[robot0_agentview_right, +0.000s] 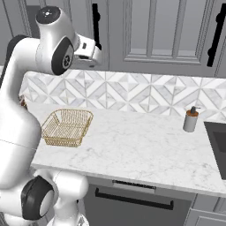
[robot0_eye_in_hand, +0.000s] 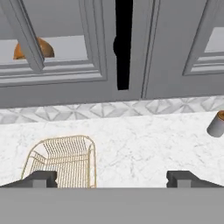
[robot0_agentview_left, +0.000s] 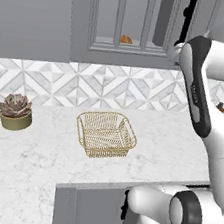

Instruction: Open the cabinet, pick up the bread from the cabinet and place it in the basket. Then move the basket to the dining counter.

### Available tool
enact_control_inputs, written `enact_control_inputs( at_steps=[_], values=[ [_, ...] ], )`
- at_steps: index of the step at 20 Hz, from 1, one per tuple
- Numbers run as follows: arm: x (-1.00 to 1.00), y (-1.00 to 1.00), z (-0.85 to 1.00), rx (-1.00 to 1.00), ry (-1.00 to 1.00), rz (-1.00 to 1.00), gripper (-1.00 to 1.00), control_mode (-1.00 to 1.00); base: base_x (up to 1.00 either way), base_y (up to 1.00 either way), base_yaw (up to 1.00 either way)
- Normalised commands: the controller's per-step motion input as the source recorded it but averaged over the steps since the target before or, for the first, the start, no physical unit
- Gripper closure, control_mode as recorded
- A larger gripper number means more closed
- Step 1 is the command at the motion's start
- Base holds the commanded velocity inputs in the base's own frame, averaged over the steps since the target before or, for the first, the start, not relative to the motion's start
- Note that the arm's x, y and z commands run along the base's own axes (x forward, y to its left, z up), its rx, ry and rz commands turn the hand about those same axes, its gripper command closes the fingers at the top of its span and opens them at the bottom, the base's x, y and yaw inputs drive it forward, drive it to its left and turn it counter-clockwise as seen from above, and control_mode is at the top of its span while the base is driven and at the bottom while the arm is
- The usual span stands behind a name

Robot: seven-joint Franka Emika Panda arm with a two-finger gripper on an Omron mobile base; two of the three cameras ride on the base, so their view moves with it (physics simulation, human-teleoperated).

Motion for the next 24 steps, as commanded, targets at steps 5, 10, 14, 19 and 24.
enact_control_inputs(
  at_steps=[5, 10, 14, 19, 24],
  values=[
    [0.33, -0.02, 0.01, -0.01, 0.0, 0.0, -1.0, -1.0, 0.0, 0.0, 0.0],
    [0.44, 0.0, 0.11, -0.04, -0.24, 0.02, -1.0, -1.0, 0.0, 0.0, 0.0],
    [0.7, 0.0, 0.25, 0.0, -0.3, 0.0, -1.0, -1.0, 0.0, 0.0, 0.0],
    [0.57, 0.0, 0.44, -0.02, -0.12, 0.0, -1.0, -1.0, 0.0, 0.0, 0.0],
    [0.47, -0.08, 0.31, -0.01, 0.05, 0.0, -1.0, -1.0, 0.0, 0.0, 0.0]
  ],
)
